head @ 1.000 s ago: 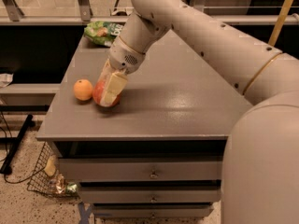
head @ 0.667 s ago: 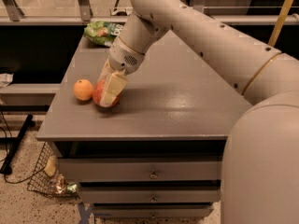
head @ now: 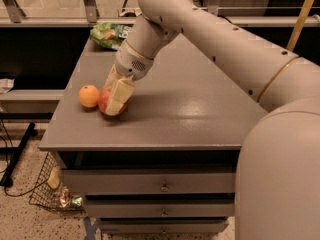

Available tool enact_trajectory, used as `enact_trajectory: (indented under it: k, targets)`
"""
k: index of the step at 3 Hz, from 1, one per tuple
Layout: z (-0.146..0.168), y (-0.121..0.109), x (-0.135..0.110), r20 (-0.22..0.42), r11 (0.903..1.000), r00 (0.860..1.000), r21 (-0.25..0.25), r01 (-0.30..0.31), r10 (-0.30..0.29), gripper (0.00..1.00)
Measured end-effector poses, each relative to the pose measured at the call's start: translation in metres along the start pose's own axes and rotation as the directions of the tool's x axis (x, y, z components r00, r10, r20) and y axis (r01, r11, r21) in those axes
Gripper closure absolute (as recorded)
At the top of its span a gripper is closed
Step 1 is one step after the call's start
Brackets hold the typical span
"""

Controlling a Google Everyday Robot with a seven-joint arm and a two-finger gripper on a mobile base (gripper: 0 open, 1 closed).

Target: Move apple near orange

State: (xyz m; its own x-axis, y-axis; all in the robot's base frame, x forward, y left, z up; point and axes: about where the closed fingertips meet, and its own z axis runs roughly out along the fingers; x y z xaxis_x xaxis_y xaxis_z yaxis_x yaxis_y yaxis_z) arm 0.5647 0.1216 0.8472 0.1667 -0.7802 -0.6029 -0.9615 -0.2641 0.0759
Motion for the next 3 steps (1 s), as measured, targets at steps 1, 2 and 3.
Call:
enact_trajectory:
  k: [1, 2, 3]
  targets:
    - [0.0024, -0.0005, -0.0006, 0.001, 1.0, 1.0, -0.002, 0.001, -0.001, 0.12]
    - [0.0046, -0.001, -0.0011, 0.002, 1.0, 1.0, -0.004, 0.001, -0.001, 0.0]
    - [0.0019, -0.0011, 0.0003, 0.0, 1.0, 1.0, 0.004, 0.001, -0.001, 0.0]
